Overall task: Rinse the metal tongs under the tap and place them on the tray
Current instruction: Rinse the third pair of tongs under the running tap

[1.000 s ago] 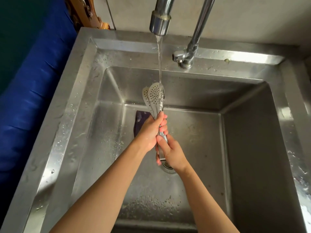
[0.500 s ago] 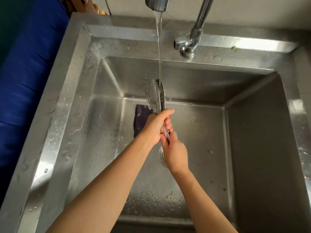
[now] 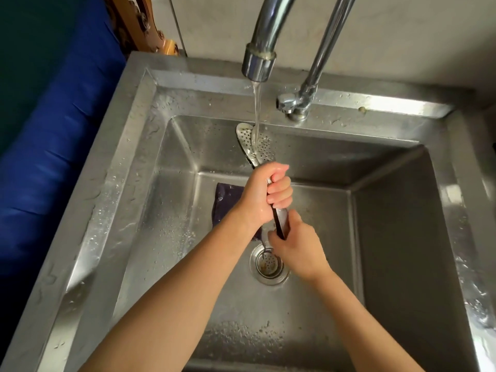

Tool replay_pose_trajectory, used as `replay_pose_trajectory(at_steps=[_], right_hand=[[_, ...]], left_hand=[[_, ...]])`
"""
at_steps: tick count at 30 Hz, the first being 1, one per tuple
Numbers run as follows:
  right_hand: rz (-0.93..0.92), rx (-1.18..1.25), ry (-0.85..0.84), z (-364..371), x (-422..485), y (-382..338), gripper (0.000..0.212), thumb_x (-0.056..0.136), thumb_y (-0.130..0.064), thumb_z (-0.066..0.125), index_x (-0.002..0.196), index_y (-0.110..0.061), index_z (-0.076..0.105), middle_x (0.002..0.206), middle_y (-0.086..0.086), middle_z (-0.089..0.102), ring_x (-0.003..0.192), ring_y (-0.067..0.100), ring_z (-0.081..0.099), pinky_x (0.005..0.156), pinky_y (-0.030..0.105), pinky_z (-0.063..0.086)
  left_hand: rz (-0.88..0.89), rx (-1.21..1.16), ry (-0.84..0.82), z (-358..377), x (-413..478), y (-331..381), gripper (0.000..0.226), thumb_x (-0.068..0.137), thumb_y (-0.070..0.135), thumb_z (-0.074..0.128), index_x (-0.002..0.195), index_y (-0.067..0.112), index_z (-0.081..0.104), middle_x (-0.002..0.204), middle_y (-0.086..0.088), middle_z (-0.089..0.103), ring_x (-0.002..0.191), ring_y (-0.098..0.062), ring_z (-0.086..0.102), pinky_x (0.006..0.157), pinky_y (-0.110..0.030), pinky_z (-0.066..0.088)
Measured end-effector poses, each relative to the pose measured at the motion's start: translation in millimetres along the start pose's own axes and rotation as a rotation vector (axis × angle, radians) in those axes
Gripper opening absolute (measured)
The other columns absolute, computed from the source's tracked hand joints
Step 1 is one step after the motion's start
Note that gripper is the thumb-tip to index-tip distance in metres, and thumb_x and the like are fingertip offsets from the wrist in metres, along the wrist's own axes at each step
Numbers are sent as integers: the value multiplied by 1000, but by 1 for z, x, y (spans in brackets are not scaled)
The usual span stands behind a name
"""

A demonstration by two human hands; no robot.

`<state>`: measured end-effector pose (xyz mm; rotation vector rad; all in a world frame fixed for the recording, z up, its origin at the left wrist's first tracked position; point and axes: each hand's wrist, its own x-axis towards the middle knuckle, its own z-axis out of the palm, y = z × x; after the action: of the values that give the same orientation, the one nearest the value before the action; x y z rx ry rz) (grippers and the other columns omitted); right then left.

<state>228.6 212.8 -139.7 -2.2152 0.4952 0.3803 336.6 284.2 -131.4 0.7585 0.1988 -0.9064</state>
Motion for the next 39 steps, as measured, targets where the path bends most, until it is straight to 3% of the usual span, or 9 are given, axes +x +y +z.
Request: replay_pose_trajectory(at_steps=[2, 4, 7, 12, 20, 24, 32, 35, 39], right_hand=[[-5, 287, -149, -12, -2, -1, 14, 76, -15, 62, 78, -16, 48, 55, 6, 64, 49, 22, 61, 56, 34, 50], [-32, 383, -142, -14, -5, -3, 18, 74, -8, 60, 71, -23, 50, 49, 9, 62, 42, 19, 56, 54, 33, 50], [-78, 202, 57, -6, -1, -6, 26, 77, -11, 61, 73, -30, 44, 52, 11, 62, 46, 21, 56, 55, 32, 48], [-193, 168, 183, 8, 12, -15, 26, 80, -14, 63, 91, -28, 44, 44, -9, 42, 46, 5, 46, 50, 16, 38], [-288, 281, 264, 22, 25, -32, 41, 80, -12, 62, 72, -39, 32, 49, -21, 51, 45, 3, 44, 46, 11, 35], [-231, 341, 276, 40, 15, -21, 37, 80, -13, 62, 70, -34, 33, 49, -21, 51, 46, 4, 42, 45, 15, 33], [-189, 433, 294, 60, 10, -11, 35, 82, -12, 61, 70, -31, 35, 50, -15, 47, 46, 3, 41, 45, 13, 33], [-177, 455, 298, 60, 18, -16, 27, 82, -14, 60, 72, -28, 38, 47, -11, 42, 47, 5, 40, 44, 14, 32], [-222, 461, 289, 51, 31, -29, 31, 86, -16, 59, 93, -19, 29, 50, -14, 46, 46, 3, 39, 47, 12, 33]], left_hand=[[-20, 1, -119, 1, -3, 2, 39, 82, 14, 39, 44, 21, 34, 32, 11, 26, 26, -5, 19, 31, -14, 16], [-26, -21, -212, 3, -5, 3, 38, 82, 12, 36, 45, 20, 35, 31, 11, 29, 27, -7, 15, 32, -15, 12], [-14, -26, -279, 4, -6, 9, 37, 79, 6, 32, 45, 19, 36, 31, 10, 31, 29, -10, 12, 34, -16, 12], [13, 20, -333, 5, -11, 30, 37, 77, 4, 30, 44, 19, 39, 32, 8, 25, 29, -11, 12, 34, -16, 12], [29, 191, -393, 11, -18, 57, 38, 79, 4, 36, 45, 19, 42, 35, 4, 20, 30, -12, 13, 34, -18, 15], [-30, 256, -418, 4, -24, 45, 32, 75, 6, 45, 46, 19, 42, 34, 11, 34, 31, -12, 13, 35, -20, 14], [-28, 403, -309, 0, -31, 28, 35, 77, 7, 46, 45, 19, 41, 34, 9, 31, 28, -4, 23, 38, -26, 9], [120, 548, -223, 4, -32, 31, 37, 84, 12, 49, 48, 6, 39, 37, 0, 37, 34, -13, 31, 40, -24, 25], [363, 706, 91, 1, -33, 34, 27, 76, 27, 67, 61, 6, 59, 52, -3, 58, 55, -17, 56, 64, -27, 49]])
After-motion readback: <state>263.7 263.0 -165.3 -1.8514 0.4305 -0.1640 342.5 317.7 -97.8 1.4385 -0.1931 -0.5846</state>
